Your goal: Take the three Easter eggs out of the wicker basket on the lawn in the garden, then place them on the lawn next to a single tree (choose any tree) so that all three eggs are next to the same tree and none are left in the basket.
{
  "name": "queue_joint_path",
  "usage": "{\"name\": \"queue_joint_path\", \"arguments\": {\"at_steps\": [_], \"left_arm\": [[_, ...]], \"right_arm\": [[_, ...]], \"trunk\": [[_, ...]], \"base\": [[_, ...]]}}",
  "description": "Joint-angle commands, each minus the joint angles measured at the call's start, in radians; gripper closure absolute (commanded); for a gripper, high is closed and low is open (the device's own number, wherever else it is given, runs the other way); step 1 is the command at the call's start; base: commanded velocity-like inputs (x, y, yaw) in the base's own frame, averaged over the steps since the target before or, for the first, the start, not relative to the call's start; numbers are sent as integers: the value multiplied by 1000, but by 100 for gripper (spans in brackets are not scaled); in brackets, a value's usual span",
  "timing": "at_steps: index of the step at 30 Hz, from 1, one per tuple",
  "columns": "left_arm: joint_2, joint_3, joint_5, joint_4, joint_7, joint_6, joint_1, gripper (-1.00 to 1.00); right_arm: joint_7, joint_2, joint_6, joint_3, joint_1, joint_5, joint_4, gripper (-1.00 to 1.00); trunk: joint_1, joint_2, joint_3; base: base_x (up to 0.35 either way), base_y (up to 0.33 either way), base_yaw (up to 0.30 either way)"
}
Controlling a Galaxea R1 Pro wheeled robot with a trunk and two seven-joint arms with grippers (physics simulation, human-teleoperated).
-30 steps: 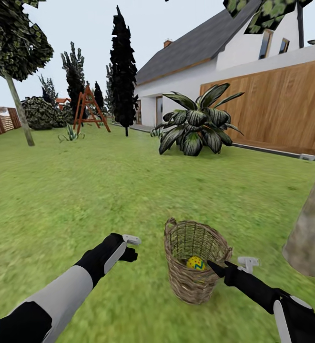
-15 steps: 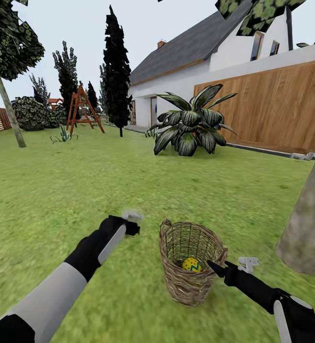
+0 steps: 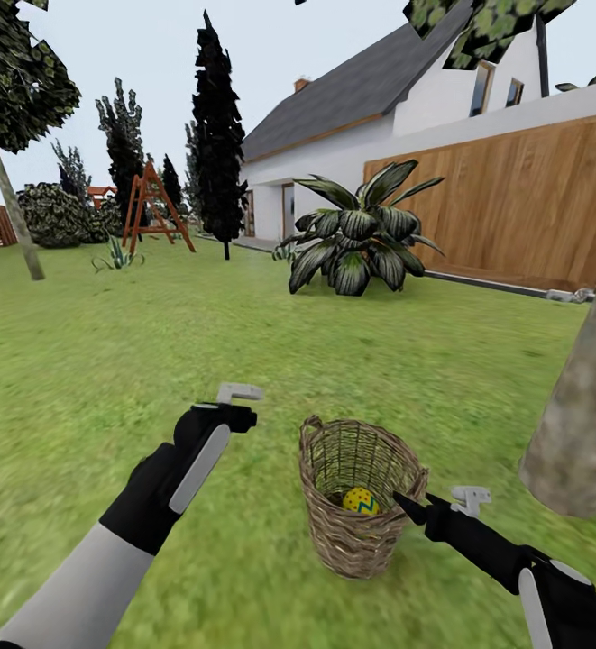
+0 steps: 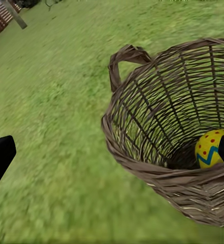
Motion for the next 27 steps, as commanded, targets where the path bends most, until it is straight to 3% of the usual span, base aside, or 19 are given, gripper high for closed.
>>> {"name": "queue_joint_path", "arguments": {"at_steps": [1, 10, 27], "left_arm": [[0, -1, 10, -1, 11, 2, 0, -100], [-1, -1, 9, 46, 13, 3, 1, -100], [-1, 1, 14, 99, 3, 3, 1, -100]], "right_arm": [[3, 1, 8, -3, -1, -4, 0, -100], [3, 1, 8, -3, -1, -5, 0, -100], [2, 0, 8, -6, -1, -4, 0, -100]], "trunk": [[0, 0, 0], [0, 0, 9], [0, 0, 27]], "base": [[0, 0, -159], [76, -4, -212], [235, -49, -236]]}}
